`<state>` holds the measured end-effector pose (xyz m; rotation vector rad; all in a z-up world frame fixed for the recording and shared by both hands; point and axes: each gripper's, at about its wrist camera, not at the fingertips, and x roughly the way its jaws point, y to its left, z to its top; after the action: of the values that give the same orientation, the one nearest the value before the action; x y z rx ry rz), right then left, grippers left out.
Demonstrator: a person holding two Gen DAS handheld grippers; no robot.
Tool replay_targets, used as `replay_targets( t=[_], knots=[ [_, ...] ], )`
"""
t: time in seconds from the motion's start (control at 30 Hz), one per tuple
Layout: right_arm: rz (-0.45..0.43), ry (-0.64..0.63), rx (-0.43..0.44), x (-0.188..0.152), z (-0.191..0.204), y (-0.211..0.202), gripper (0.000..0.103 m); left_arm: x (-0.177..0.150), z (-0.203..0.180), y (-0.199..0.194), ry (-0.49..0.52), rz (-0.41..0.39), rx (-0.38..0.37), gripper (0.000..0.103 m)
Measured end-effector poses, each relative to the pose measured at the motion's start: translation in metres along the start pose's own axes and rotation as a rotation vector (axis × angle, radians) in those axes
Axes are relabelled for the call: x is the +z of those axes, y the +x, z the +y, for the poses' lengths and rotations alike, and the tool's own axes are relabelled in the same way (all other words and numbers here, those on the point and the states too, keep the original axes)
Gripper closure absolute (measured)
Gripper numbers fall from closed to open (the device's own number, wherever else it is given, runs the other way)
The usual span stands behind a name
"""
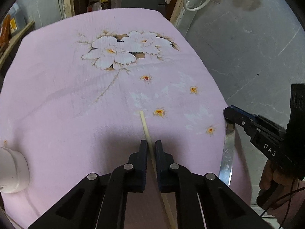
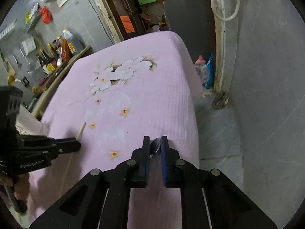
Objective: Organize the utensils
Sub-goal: 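Close the left tool on the chopstick while the right tool grasps the steel spoon, then lift the chopstick and spoon and lower both into the white caddy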
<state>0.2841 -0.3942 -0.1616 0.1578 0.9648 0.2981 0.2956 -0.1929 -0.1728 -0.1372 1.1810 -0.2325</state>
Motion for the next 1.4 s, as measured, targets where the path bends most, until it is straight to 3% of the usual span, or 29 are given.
replay_targets(
  t=[0.2, 0.33, 0.53, 0.87, 1.0, 1.13, 1.4],
  knots=[
    [-0.02, 0.085, 0.07, -0.002, -0.004, -0.009, 0.098, 0.001, 0.004, -0.014, -0.027, -0.027, -0.039, 0.096],
    [-0.053, 0.086, 0.133, -0.001, 0.008, -0.025, 0.1, 0.0, 0.008, -0.033, -0.027, -0.068, -0.063, 0.096],
    [-0.101, 0.06, 0.152, 0.002, 0.032, -0.05, 0.1, -0.01, 0.02, -0.076, -0.042, -0.164, -0.085, 0.096],
    [-0.222, -0.039, 0.149, 0.012, 0.106, -0.095, 0.1, -0.029, 0.055, -0.147, -0.091, -0.385, -0.111, 0.098],
    [-0.267, -0.065, 0.155, 0.019, 0.141, -0.109, 0.1, -0.032, 0.077, -0.173, -0.105, -0.436, -0.121, 0.098],
    [-0.328, -0.107, 0.192, 0.034, 0.179, -0.129, 0.1, -0.036, 0.104, -0.212, -0.131, -0.503, -0.135, 0.098],
    [-0.466, -0.177, 0.319, 0.07, 0.255, -0.165, 0.1, -0.036, 0.175, -0.291, -0.196, -0.663, -0.058, 0.098]
  ],
)
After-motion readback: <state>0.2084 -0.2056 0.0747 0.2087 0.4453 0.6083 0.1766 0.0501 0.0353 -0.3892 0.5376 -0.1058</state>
